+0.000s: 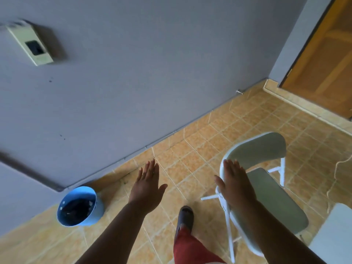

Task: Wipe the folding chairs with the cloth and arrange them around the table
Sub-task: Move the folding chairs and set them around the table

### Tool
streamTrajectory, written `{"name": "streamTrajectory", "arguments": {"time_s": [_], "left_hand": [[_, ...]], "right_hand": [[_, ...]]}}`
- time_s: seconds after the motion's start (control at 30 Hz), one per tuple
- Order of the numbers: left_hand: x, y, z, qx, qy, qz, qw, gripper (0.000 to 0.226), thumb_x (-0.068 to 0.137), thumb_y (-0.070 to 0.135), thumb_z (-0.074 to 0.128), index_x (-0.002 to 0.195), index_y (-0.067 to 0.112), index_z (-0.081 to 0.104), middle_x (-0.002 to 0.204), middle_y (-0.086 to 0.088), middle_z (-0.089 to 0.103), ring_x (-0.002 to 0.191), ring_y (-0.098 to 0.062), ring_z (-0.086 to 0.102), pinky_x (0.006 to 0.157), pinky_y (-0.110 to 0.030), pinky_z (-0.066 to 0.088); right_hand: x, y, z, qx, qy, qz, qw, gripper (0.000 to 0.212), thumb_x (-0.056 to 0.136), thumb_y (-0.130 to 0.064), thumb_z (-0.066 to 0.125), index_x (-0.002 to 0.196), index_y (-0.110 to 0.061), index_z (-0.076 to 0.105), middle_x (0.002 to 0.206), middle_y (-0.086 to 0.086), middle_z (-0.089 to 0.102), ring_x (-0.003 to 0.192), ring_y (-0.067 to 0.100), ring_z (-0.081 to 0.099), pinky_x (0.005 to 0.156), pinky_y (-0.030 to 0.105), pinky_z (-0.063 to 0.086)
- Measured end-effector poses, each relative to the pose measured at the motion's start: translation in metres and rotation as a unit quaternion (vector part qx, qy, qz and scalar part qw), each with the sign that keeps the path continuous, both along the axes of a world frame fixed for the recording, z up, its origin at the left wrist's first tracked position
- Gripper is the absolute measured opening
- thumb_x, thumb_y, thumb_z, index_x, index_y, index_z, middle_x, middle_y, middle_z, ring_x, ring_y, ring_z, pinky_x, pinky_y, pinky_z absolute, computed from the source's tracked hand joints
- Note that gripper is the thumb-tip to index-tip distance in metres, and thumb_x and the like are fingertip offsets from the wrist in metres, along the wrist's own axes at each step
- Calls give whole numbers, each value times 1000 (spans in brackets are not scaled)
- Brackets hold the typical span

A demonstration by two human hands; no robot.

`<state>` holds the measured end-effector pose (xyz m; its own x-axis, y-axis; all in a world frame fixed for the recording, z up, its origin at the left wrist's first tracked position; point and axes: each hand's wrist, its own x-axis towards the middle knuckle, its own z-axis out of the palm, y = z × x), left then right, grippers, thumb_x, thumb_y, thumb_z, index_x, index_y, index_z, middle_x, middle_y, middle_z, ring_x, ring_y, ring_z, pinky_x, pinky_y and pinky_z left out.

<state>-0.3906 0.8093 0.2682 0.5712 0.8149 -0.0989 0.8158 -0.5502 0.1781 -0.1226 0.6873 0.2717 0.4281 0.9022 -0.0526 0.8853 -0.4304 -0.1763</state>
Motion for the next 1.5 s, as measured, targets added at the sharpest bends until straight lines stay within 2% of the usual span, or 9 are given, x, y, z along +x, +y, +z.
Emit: {"name": "streamTrajectory", "arguments": {"time_s": [0.17, 0.47, 0.63, 0.8, 0.87, 1.0, 1.17, 1.3, 1.5], "left_hand": [[19, 83, -1, -20, 0, 10, 1000, 78, 99, 53, 31, 153, 13, -9, 159, -6, -21, 147, -22, -21, 122, -39, -4], [78, 218, -5, -25, 35, -46, 998, 79, 100, 51, 34, 153, 14, -11, 158, -5, -22, 148, -23, -18, 119, -34, -8], [135, 276, -8, -49, 35, -105, 993, 78, 100, 51, 31, 153, 15, -13, 158, -4, -22, 148, -21, -18, 123, -36, -1], [210, 341, -18, -44, 68, -223, 971, 73, 102, 50, 29, 154, 11, -5, 162, -9, -5, 150, -26, -5, 123, -45, 3], [242, 365, -22, -33, 65, -290, 954, 70, 101, 52, 21, 154, 8, 10, 161, -12, 14, 149, -29, 14, 122, -49, 10], [308, 400, -24, -28, 45, -426, 903, 75, 100, 53, 8, 142, 3, 44, 137, -17, 56, 125, -33, 56, 105, -55, 43], [389, 402, -19, -10, 33, -551, 834, 66, 96, 51, 28, 141, 6, 46, 141, -18, 53, 132, -36, 49, 105, -55, 43], [444, 371, -19, -19, 21, -625, 780, 66, 94, 50, 33, 144, 8, 42, 149, -17, 43, 140, -36, 37, 110, -54, 37], [505, 320, -30, -12, 61, -712, 700, 67, 94, 51, 32, 144, 7, 41, 151, -19, 40, 141, -36, 36, 109, -54, 38]], "right_hand": [[27, 84, -13, -1, -10, 16, 1000, 87, 88, -67, 9, 146, -5, 31, 151, 19, 33, 143, 35, 24, 113, 47, 26], [89, 205, -28, -21, 6, 9, 1000, 87, 90, -65, 0, 149, -6, 24, 154, 17, 27, 146, 32, 15, 117, 42, 14], [121, 236, -27, -22, 15, -54, 998, 86, 88, -66, -2, 150, -9, 19, 157, 14, 21, 147, 29, 9, 116, 40, 8], [149, 249, -30, -35, 26, -157, 987, 85, 89, -66, 4, 148, -8, 26, 154, 16, 28, 145, 33, 16, 116, 44, 18], [157, 248, -30, -40, 39, -215, 975, 87, 89, -68, 3, 148, -9, 26, 154, 15, 27, 145, 34, 15, 116, 46, 20], [159, 238, -23, -48, 46, -340, 938, 96, 82, -74, -4, 150, -12, 20, 157, 11, 21, 146, 32, 8, 118, 46, 19], [141, 222, -11, -43, 59, -476, 877, 98, 85, -76, -1, 146, -8, 34, 150, 14, 37, 142, 36, 26, 113, 48, 29], [128, 203, -13, -27, 67, -566, 821, 93, 85, -75, 3, 148, -12, 29, 154, 10, 32, 145, 29, 20, 116, 44, 23], [128, 173, -27, -19, 104, -637, 764, 80, 91, -66, 32, 151, -15, 19, 159, 7, 19, 147, 23, 12, 117, 34, 11]]}}
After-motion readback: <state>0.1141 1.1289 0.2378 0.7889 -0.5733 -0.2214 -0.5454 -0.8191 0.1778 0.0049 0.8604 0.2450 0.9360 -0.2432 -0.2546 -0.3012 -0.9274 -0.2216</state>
